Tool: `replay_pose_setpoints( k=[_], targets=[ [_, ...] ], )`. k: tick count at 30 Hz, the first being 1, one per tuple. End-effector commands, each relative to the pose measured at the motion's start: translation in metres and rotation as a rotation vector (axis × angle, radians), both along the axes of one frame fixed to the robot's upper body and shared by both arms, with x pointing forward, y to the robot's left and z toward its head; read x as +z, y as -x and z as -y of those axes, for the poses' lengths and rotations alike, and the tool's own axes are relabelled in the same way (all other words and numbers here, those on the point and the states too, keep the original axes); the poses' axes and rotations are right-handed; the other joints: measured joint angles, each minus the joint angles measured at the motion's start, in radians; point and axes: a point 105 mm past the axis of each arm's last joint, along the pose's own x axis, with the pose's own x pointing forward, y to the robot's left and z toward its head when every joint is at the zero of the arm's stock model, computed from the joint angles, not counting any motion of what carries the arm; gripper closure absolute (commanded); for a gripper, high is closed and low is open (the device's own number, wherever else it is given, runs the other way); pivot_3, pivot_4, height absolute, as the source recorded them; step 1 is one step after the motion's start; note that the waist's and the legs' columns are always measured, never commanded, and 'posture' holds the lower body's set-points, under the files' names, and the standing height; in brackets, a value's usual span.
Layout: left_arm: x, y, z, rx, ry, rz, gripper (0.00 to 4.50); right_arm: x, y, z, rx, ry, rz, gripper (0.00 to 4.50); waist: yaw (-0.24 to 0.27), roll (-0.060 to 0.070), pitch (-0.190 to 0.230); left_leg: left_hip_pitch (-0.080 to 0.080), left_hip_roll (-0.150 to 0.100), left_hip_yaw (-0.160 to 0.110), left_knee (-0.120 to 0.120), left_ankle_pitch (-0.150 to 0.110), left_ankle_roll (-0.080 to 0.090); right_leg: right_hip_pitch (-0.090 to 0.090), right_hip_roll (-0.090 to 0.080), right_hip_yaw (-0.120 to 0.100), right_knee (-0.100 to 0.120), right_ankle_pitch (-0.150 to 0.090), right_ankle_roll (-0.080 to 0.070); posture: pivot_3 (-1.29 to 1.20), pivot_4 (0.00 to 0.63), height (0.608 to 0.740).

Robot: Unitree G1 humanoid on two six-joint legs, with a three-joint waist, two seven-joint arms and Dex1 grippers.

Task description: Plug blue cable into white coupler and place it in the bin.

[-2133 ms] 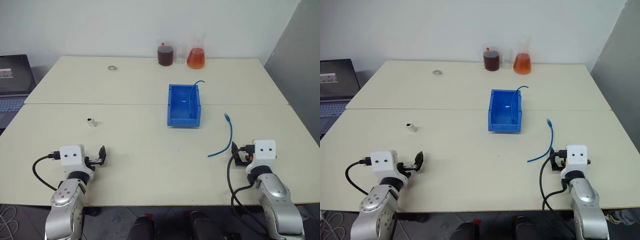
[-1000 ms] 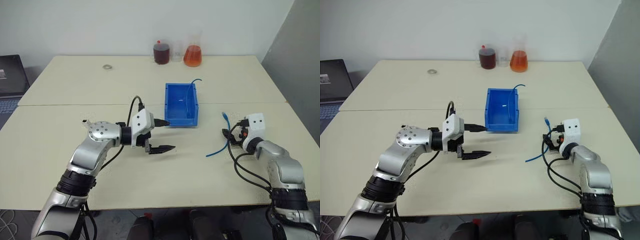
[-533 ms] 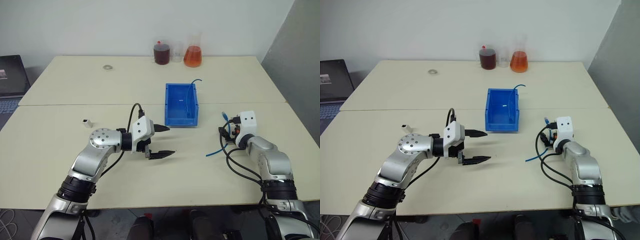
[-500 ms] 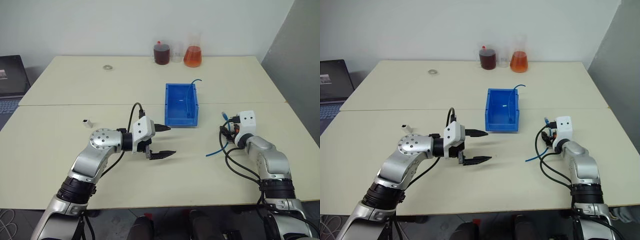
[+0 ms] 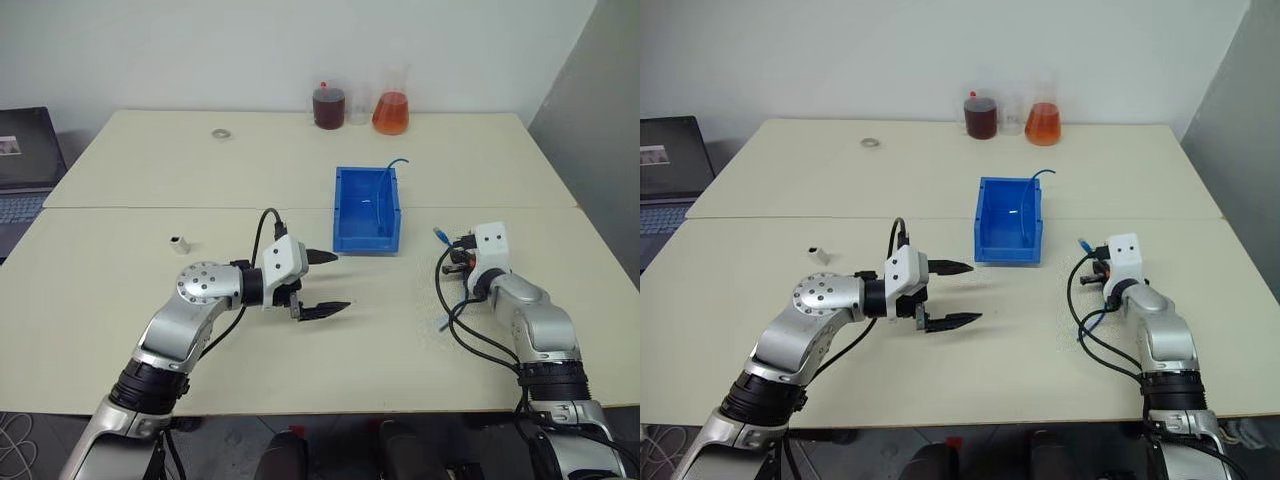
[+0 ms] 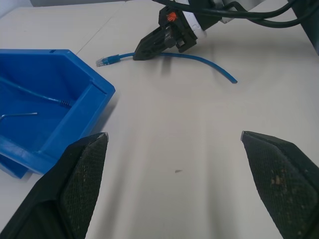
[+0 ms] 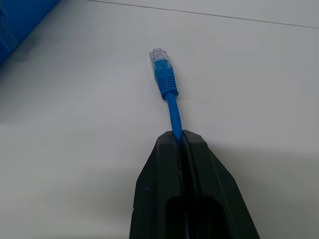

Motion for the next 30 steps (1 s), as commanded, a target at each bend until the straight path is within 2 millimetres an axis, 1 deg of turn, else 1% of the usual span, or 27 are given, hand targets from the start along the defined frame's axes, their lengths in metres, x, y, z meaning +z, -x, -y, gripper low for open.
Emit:
replay_pose_setpoints(
  k=[1,3,5,7,8,9,10,12,14,15,18,20,21,23,25,27,30],
  targets=[
    [0.014,0.003,-0.001,0.003,0.028,0.052,0.0,0.011,0.007,0.007,0.035,0.038,0.011,4.42,0.002,0.0,0.0,0.0,0.0,0.0,0.0,0.0,0.0,0.0,0.0,0.0,0.0,0.0,0.0,0.0,0.15,0.74],
    [0.017,0.006,-0.004,0.009,0.042,0.057,0.0,0.019,0.013,0.002,0.134,0.072,0.019,4.42,0.003,0.0,0.0,0.0,0.0,0.0,0.0,0.0,0.0,0.0,0.0,0.0,0.0,0.0,0.0,0.0,0.15,0.74],
    [0.018,0.015,-0.01,0.019,0.053,0.06,0.0,0.028,0.029,-0.011,0.358,0.135,0.013,4.42,0.004,0.001,0.0,0.0,0.0,0.0,0.0,0.0,0.0,0.0,0.0,0.0,0.0,0.0,0.0,0.0,0.15,0.74],
    [0.017,0.025,-0.02,0.037,0.051,0.049,0.0,0.035,0.053,-0.03,0.641,0.15,-0.012,4.42,0.0,0.001,0.001,-0.001,0.0,0.0,0.0,0.0,0.0,-0.001,0.0,0.0,-0.001,0.0,0.0,0.0,0.15,0.74],
    [0.015,0.03,-0.026,0.045,0.046,0.034,0.0,0.037,0.065,-0.037,0.786,0.186,-0.026,4.42,-0.004,0.002,0.002,0.0,0.0,0.0,0.0,0.0,0.001,-0.001,0.0,0.0,-0.001,0.0,0.0,0.0,0.15,0.74],
    [0.014,0.035,-0.032,0.055,0.041,0.024,0.0,0.037,0.073,-0.042,0.898,0.226,-0.035,4.42,-0.008,0.002,0.002,0.0,0.001,0.0,-0.001,-0.001,0.001,-0.001,0.0,0.0,-0.001,0.0,0.0,0.0,0.15,0.74],
    [0.014,0.038,-0.036,0.069,0.039,0.019,0.0,0.038,0.077,-0.046,0.973,0.25,-0.039,4.42,-0.011,0.002,0.002,0.001,0.001,0.0,-0.001,-0.001,0.002,0.0,0.0,0.0,-0.001,0.0,0.0,0.0,0.15,0.74],
    [0.012,0.047,-0.046,0.108,0.045,0.009,0.0,0.038,0.076,-0.062,1.08,0.243,-0.038,4.42,-0.018,0.0,0.003,0.003,0.002,0.0,0.0,-0.001,0.002,0.001,0.001,0.0,-0.001,0.0,0.0,0.0,0.15,0.74],
    [0.005,0.06,-0.055,0.146,0.027,0.018,0.0,0.037,0.074,-0.089,1.199,0.237,-0.016,4.42,-0.027,-0.002,0.005,0.005,0.003,0.0,0.0,-0.001,0.002,0.003,0.002,0.0,0.0,-0.002,0.002,0.0,0.15,0.74],
    [0.001,0.066,-0.061,0.181,0.03,0.006,0.0,0.036,0.072,-0.106,1.246,0.227,0.0,4.42,-0.03,-0.002,0.005,0.007,0.004,0.001,0.0,-0.001,0.002,0.005,0.003,0.002,-0.001,-0.003,0.004,0.0,0.15,0.74],
    [-0.007,0.078,-0.075,0.287,0.044,-0.004,0.0,0.033,0.071,-0.148,1.354,0.179,0.018,4.42,-0.038,-0.002,0.006,0.01,0.005,0.001,0.0,-0.001,0.002,0.007,0.003,0.002,0.0,-0.003,0.004,0.0,0.15,0.74],
    [-0.011,0.083,-0.081,0.353,0.065,-0.018,0.0,0.031,0.069,-0.166,1.401,0.168,0.023,4.42,-0.029,-0.001,0.007,0.009,0.005,-0.001,0.0,-0.001,0.002,0.006,0.003,0.001,0.0,-0.002,0.002,0.0,0.15,0.74],
    [-0.015,0.086,-0.085,0.397,0.076,-0.03,0.0,0.03,0.069,-0.175,1.42,0.158,0.019,4.42,-0.021,-0.001,0.007,0.007,0.004,-0.003,0.001,-0.001,0.002,0.006,0.002,0.0,0.0,0.0,-0.001,0.0,0.15,0.74],
    [-0.022,0.092,-0.091,0.481,0.097,-0.054,0.0,0.028,0.064,-0.187,1.432,0.153,0.013,4.42,-0.009,-0.001,0.007,0.006,0.003,-0.003,0.002,-0.001,0.002,0.006,0.001,-0.002,-0.001,0.0,-0.001,0.0,0.15,0.74],
    [-0.035,0.103,-0.1,0.581,0.11,-0.089,0.0,0.023,0.056,-0.199,1.409,0.164,0.004,4.42,-0.003,-0.001,0.007,0.005,0.001,-0.003,0.003,-0.001,0.001,0.006,-0.002,-0.003,-0.001,0.0,-0.001,0.0,0.15,0.74],
    [-0.047,0.115,-0.105,0.655,0.113,-0.122,0.0,0.019,0.053,-0.207,1.399,0.172,0.006,4.42,-0.004,-0.001,0.007,0.004,0.001,-0.002,0.005,-0.001,0.001,0.006,-0.003,-0.002,-0.001,0.0,-0.001,0.0,0.15,0.74],
    [-0.066,0.133,-0.105,0.723,0.098,-0.148,0.0,0.018,0.048,-0.216,1.385,0.17,0.008,4.42,-0.003,-0.001,0.007,0.003,0.0,-0.003,0.006,-0.002,0.001,0.006,-0.004,-0.003,-0.001,0.0,-0.001,0.0,0.15,0.74]
  ],
)
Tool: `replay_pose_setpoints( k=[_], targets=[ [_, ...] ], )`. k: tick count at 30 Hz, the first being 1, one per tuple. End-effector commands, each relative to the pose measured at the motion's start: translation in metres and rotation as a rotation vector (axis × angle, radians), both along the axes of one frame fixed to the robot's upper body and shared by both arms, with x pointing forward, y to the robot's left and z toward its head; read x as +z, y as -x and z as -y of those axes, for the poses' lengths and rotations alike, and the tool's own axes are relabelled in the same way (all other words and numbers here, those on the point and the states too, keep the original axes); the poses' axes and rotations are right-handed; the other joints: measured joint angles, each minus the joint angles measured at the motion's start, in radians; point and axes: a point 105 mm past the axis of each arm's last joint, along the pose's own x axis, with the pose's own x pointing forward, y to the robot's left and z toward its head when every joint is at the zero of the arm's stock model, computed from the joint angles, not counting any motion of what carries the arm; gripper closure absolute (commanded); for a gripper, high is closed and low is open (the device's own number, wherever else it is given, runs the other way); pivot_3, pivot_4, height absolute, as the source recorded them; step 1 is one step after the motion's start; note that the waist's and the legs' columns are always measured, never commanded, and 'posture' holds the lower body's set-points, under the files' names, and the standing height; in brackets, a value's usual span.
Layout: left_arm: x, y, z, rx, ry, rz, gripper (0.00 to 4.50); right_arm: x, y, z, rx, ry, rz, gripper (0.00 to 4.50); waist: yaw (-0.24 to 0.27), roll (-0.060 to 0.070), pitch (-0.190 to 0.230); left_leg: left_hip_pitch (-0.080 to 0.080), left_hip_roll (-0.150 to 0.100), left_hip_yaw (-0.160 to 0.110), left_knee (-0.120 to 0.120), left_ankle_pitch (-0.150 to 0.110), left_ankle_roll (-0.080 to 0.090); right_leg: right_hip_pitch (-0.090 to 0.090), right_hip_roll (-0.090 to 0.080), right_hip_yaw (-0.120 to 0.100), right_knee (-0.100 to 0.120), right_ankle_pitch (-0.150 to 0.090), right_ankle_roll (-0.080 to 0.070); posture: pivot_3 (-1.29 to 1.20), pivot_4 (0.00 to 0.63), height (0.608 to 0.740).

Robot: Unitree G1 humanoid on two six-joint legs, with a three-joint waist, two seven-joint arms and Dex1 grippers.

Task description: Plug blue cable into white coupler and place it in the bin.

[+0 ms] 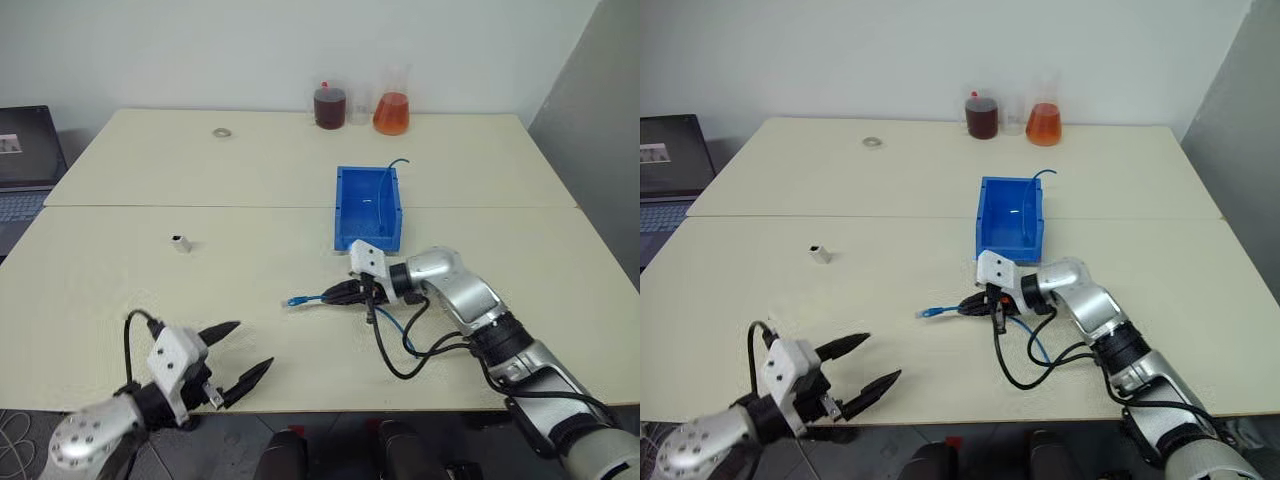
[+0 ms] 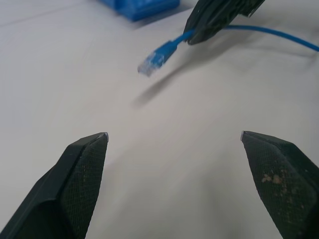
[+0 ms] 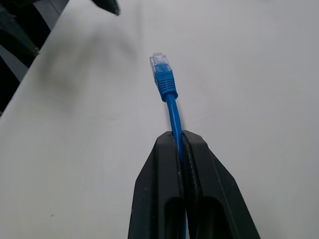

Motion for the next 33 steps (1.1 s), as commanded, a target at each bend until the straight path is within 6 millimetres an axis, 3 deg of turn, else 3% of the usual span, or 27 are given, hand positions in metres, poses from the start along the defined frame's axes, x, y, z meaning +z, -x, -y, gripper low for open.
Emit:
replay_pose_setpoints(
  k=[1,8,12,17,20,29,30,33],
  targets=[
    [-0.006,0.014,0.003,0.066,-0.031,0.037,0.0,0.005,-0.007,-0.01,-0.007,-0.005,0.038,4.42,0.001,0.0,0.0,0.0,0.0,0.0,0.0,0.0,0.0,0.0,0.0,0.0,0.0,0.0,0.0,0.0,0.15,0.74],
    [-0.001,-0.008,-0.003,0.2,0.008,0.112,0.0,-0.005,-0.008,-0.015,0.014,0.019,0.053,4.42,0.007,0.001,0.001,0.0,0.001,-0.002,0.002,0.0,0.0,0.0,0.004,-0.002,0.001,0.0,0.0,0.0,0.15,0.74],
    [-0.003,-0.008,0.002,0.196,0.02,0.103,0.0,-0.01,-0.005,-0.018,0.03,0.027,0.054,4.42,-0.004,0.001,0.001,0.0,0.001,0.0,0.002,0.0,0.0,0.0,0.004,-0.001,0.002,0.0,0.0,0.0,0.15,0.74],
    [-0.006,-0.006,0.009,0.173,0.032,0.086,0.0,-0.008,-0.002,-0.021,0.015,-0.002,0.046,3.37,-0.006,0.001,0.001,0.0,0.001,-0.001,0.002,0.0,0.0,0.0,0.004,-0.001,0.002,0.0,0.0,0.0,0.15,0.74],
    [-0.005,-0.009,0.009,0.174,0.038,0.083,0.0,-0.005,-0.003,-0.019,-0.002,-0.016,0.042,2.46,-0.007,0.001,0.001,0.0,0.001,-0.001,0.002,0.0,0.0,0.0,0.003,-0.001,0.002,0.0,0.0,0.0,0.15,0.74],
    [0.003,-0.023,0.001,0.133,0.029,0.074,0.0,0.017,0.014,0.004,-0.01,-0.069,-0.006,0.24,-0.003,0.002,0.001,-0.001,0.001,-0.001,0.002,0.0,0.0,0.0,0.003,-0.002,0.001,0.0,0.0,0.0,0.15,0.74],
    [0.004,-0.024,0.001,0.115,0.026,0.073,0.0,0.021,0.017,0.009,-0.012,-0.074,-0.016,0.03,-0.003,0.002,0.001,-0.001,0.001,-0.001,0.002,0.0,0.0,0.0,0.003,-0.002,0.002,0.0,0.0,0.0,0.15,0.74],
    [0.014,-0.032,0.003,-0.023,-0.015,0.075,0.0,0.04,0.026,0.04,-0.051,-0.078,-0.045,0.03,0.004,0.002,0.001,-0.001,0.001,-0.002,0.002,0.0,0.0,0.0,0.003,-0.002,0.002,0.0,0.0,0.0,0.15,0.74]
  ],
)
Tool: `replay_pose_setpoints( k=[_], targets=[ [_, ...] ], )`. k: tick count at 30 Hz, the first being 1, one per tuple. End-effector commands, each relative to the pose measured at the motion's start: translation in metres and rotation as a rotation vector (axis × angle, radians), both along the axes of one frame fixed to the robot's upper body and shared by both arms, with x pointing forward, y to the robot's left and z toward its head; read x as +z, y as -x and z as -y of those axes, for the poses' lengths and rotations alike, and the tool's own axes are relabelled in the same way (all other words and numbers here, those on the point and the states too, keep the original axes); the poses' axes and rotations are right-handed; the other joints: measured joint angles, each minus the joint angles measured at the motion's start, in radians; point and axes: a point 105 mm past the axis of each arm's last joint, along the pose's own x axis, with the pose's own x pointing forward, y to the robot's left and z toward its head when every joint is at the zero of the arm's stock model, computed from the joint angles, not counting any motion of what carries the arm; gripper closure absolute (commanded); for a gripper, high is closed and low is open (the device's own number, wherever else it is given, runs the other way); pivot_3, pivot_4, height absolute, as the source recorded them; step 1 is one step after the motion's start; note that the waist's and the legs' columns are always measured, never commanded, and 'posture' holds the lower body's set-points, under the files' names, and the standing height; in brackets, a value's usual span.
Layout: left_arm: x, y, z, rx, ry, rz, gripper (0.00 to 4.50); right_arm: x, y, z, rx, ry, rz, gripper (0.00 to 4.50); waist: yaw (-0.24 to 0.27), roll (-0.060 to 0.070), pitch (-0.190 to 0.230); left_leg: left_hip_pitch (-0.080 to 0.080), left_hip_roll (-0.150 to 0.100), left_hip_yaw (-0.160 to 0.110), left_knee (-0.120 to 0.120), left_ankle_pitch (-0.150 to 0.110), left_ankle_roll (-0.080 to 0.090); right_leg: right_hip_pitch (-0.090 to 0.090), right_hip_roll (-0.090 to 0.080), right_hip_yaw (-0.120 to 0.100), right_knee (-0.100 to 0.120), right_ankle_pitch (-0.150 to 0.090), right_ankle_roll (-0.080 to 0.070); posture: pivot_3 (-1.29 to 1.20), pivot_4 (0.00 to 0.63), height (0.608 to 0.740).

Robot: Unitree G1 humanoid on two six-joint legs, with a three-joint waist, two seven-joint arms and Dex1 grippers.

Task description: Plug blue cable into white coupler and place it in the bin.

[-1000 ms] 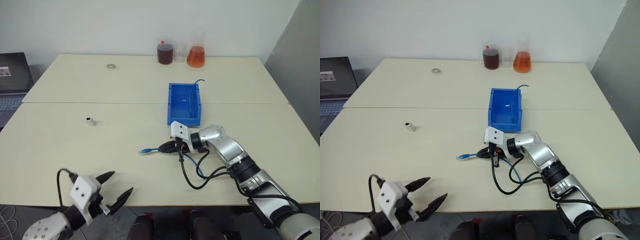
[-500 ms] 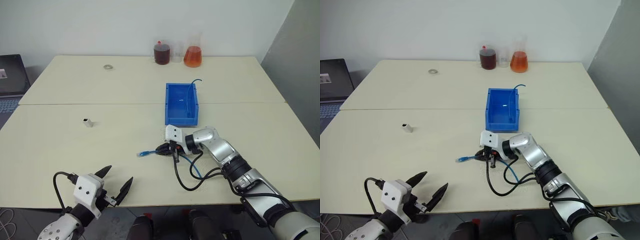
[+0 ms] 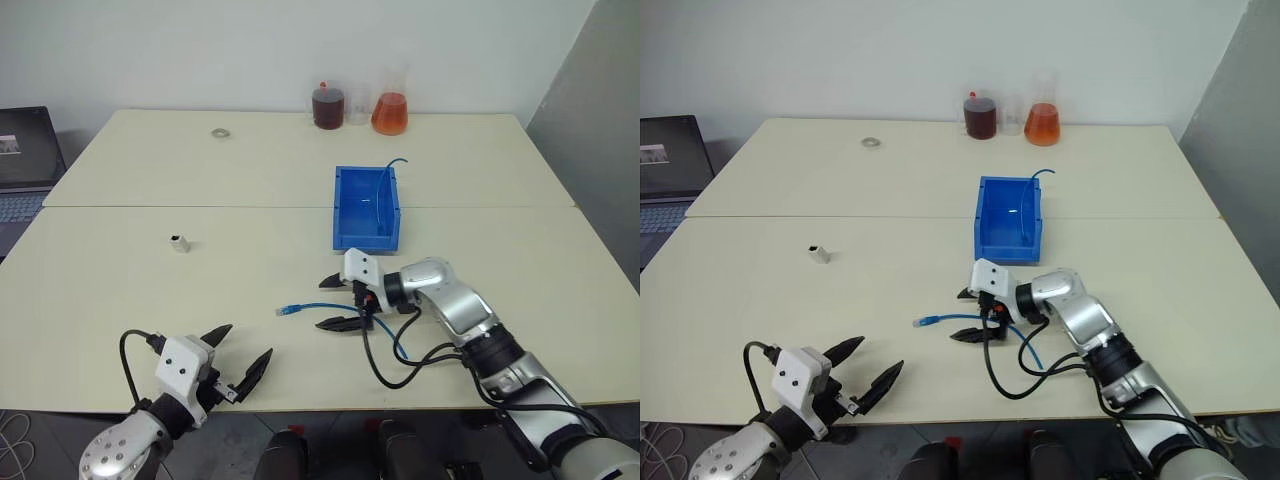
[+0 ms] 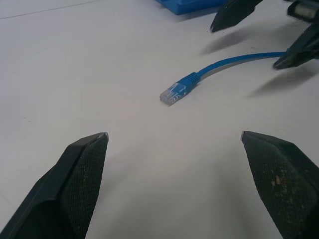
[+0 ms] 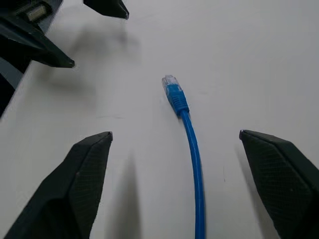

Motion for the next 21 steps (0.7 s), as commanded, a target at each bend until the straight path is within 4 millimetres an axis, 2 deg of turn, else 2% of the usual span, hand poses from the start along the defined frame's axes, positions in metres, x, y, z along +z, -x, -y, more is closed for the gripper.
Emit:
replay_pose_setpoints(
  k=[1,5,8,15,21],
  targets=[
    [0.016,-0.009,0.0,-0.15,-0.028,0.001,0.0,0.037,0.013,0.031,-0.024,-0.054,-0.006,0.03,0.008,0.0,0.0,0.0,0.0,-0.001,0.0,0.0,0.0,0.0,0.0,-0.001,0.0,0.0,0.0,0.0,0.15,0.74],
    [0.033,-0.031,0.001,-0.292,-0.038,-0.015,0.0,0.05,0.037,0.05,-0.02,-0.079,-0.098,0.03,0.014,0.001,0.001,0.0,0.0,0.0,0.001,0.0,0.0,0.0,0.0,-0.001,-0.001,0.0,0.0,0.0,0.15,0.74],
    [0.038,-0.04,0.003,-0.402,-0.062,-0.045,0.0,0.057,0.049,0.054,-0.011,-0.093,-0.142,0.03,0.013,0.002,0.001,0.0,0.001,0.0,0.0,0.0,0.0,0.0,0.002,-0.001,-0.001,0.0,0.0,0.0,0.15,0.74],
    [0.022,-0.064,0.002,-0.643,-0.152,-0.163,0.0,0.063,0.06,0.053,-0.02,-0.139,-0.184,0.03,0.004,0.002,0.001,-0.001,0.001,0.0,0.0,0.0,0.0,-0.001,0.003,-0.001,0.0,0.0,0.0,0.0,0.15,0.74],
    [0.01,-0.084,0.005,-0.739,-0.234,-0.157,0.0,0.061,0.062,0.057,-0.06,-0.151,-0.192,0.03,0.005,0.002,0.001,-0.002,0.001,0.0,0.001,0.0,0.0,-0.001,0.002,-0.001,-0.001,0.0,0.0,0.0,0.15,0.74]
  ],
)
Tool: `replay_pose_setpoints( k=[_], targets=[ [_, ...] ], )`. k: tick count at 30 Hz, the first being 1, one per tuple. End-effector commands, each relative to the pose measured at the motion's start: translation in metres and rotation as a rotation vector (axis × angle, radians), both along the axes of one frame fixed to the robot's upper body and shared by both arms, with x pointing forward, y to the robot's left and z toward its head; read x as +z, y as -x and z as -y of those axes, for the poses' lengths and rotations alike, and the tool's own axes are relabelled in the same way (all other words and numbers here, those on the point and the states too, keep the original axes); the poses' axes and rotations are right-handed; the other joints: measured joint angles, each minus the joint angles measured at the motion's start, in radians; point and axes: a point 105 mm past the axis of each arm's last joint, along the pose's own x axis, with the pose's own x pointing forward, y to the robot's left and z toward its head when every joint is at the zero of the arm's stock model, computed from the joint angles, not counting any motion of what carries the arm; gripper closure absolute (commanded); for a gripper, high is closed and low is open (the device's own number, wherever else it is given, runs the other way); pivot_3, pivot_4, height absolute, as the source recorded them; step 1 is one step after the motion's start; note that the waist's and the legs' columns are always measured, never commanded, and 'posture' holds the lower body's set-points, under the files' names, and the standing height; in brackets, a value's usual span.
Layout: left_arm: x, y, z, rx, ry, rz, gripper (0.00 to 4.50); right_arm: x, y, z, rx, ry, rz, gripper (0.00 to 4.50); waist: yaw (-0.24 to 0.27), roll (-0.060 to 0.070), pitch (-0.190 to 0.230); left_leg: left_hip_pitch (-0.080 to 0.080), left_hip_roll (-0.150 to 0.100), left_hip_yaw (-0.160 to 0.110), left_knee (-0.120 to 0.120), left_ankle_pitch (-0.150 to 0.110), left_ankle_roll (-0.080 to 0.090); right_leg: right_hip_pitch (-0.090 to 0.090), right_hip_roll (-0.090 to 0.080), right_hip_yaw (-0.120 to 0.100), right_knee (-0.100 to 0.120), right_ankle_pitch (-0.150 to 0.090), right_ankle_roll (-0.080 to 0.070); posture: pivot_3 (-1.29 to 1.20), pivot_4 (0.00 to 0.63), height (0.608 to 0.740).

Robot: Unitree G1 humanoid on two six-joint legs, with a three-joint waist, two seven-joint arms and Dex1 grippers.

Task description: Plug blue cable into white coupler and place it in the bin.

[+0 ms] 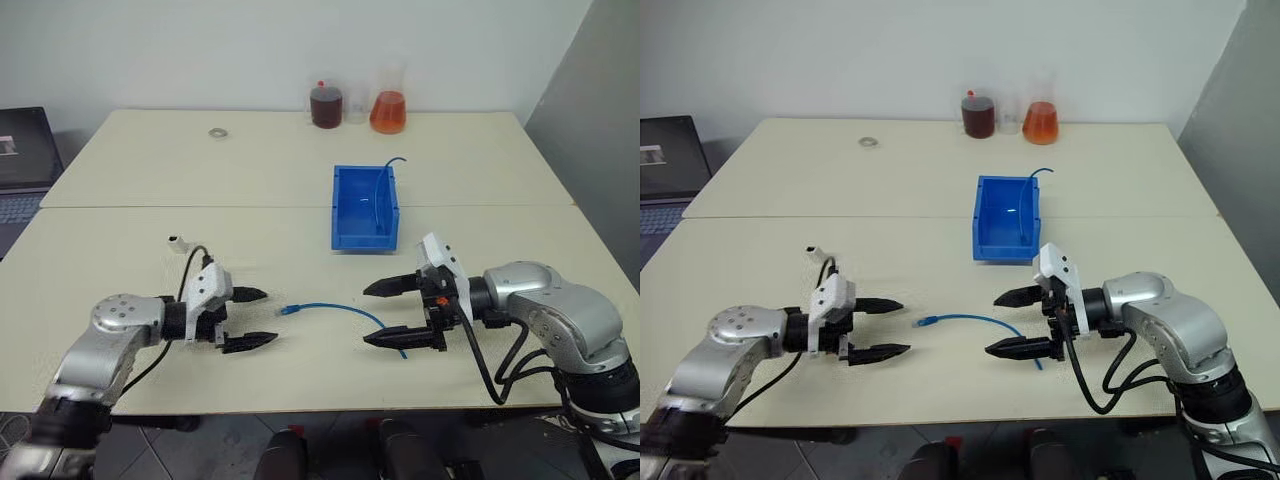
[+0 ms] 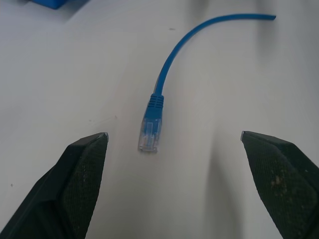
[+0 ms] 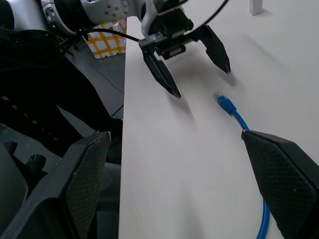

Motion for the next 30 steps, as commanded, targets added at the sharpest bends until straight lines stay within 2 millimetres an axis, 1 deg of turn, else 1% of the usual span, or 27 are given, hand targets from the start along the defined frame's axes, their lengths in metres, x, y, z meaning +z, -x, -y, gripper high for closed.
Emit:
replay_pose_setpoints(
  k=[1,7,15,17,18,21,22,23,24,25,26,28,30],
  targets=[
    [-0.002,-0.005,0.002,-0.076,-0.029,0.02,0.0,0.008,0.003,0.003,-0.021,-0.017,0.034,0.03,0.0,0.0,0.0,0.0,0.0,0.0,0.0,0.0,0.0,0.0,0.0,0.0,0.0,0.0,0.0,0.0,0.15,0.74],
    [-0.012,-0.007,0.005,-0.145,-0.062,0.011,0.0,0.001,0.001,0.007,-0.066,-0.003,0.038,0.03,-0.001,0.0,0.0,0.0,0.0,0.0,0.0,0.0,0.0,0.0,0.0,0.0,0.0,0.0,0.0,0.0,0.15,0.74],
    [-0.017,-0.017,0.011,-0.131,-0.06,0.028,0.0,0.001,-0.003,0.007,-0.092,0.002,0.048,0.03,0.005,0.0,0.0,0.0,0.0,0.0,0.002,0.0,0.0,0.0,0.0,0.0,0.001,0.0,0.0,0.0,0.15,0.74],
    [-0.018,-0.019,0.013,-0.123,-0.051,0.031,0.4,0.002,-0.004,0.005,-0.092,0.001,0.052,0.0,0.01,0.0,0.0,0.0,0.0,0.0,0.002,0.0,0.0,0.001,0.0,0.0,0.001,0.0,0.0,0.0,0.15,0.74],
    [-0.019,-0.021,0.014,-0.115,-0.045,0.033,0.52,0.002,-0.004,0.005,-0.092,0.001,0.055,0.0,0.012,0.0,0.0,0.0,0.0,0.0,0.003,0.0,0.0,0.001,0.0,0.0,0.001,0.0,0.001,0.0,0.15,0.74],
    [-0.02,-0.024,0.018,-0.109,-0.036,0.04,1.24,0.002,-0.005,0.002,-0.095,-0.001,0.06,0.0,0.015,0.0,0.0,0.0,0.0,0.0,0.003,0.0,0.0,0.001,0.0,0.0,0.001,0.0,0.001,0.0,0.15,0.74],
    [-0.02,-0.024,0.018,-0.11,-0.033,0.041,1.42,0.003,-0.004,0.001,-0.094,-0.002,0.061,0.0,0.016,0.0,0.0,0.0,-0.001,0.0,0.003,0.0,0.0,0.001,0.0,0.0,0.001,0.0,0.001,0.0,0.15,0.74],
    [-0.02,-0.023,0.019,-0.117,-0.029,0.034,1.63,0.003,-0.004,0.001,-0.094,-0.003,0.062,0.0,0.017,0.0,0.0,0.0,-0.001,0.0,0.003,0.0,0.0,0.001,0.0,0.0,0.001,0.0,0.001,0.0,0.15,0.74],
    [-0.021,-0.021,0.019,-0.123,-0.027,0.028,2.01,0.003,-0.003,0.001,-0.094,-0.003,0.062,0.0,0.016,0.0,0.0,0.0,-0.001,0.0,0.003,0.0,0.0,0.001,0.0,0.0,0.001,0.0,0.001,0.0,0.15,0.74],
    [-0.021,-0.019,0.019,-0.131,-0.027,0.022,2.16,0.003,-0.003,0.001,-0.094,-0.003,0.062,0.0,0.016,0.0,0.0,0.0,-0.001,0.0,0.003,0.0,0.0,0.001,0.0,0.0,0.001,0.0,0.001,0.0,0.15,0.74],
    [-0.023,-0.017,0.019,-0.138,-0.027,0.017,2.44,0.002,-0.003,0.001,-0.094,-0.003,0.061,0.0,0.016,0.0,0.0,0.0,-0.001,0.0,0.003,0.0,0.0,0.001,0.0,0.0,0.001,0.0,0.001,0.0,0.15,0.74],
    [-0.024,-0.014,0.019,-0.145,-0.026,0.015,2.82,0.001,-0.003,0.001,-0.095,0.002,0.063,0.0,0.015,0.0,0.0,0.0,-0.001,0.0,0.003,0.0,0.001,0.001,0.0,0.0,0.001,0.0,0.001,0.0,0.15,0.74],
    [-0.024,-0.012,0.019,-0.152,-0.027,0.021,3.32,0.0,-0.002,0.001,-0.093,0.007,0.061,0.0,0.015,0.0,0.0,0.0,-0.001,0.0,0.003,0.0,0.001,0.001,0.0,0.0,0.001,0.0,0.001,0.0,0.15,0.74]
  ],
)
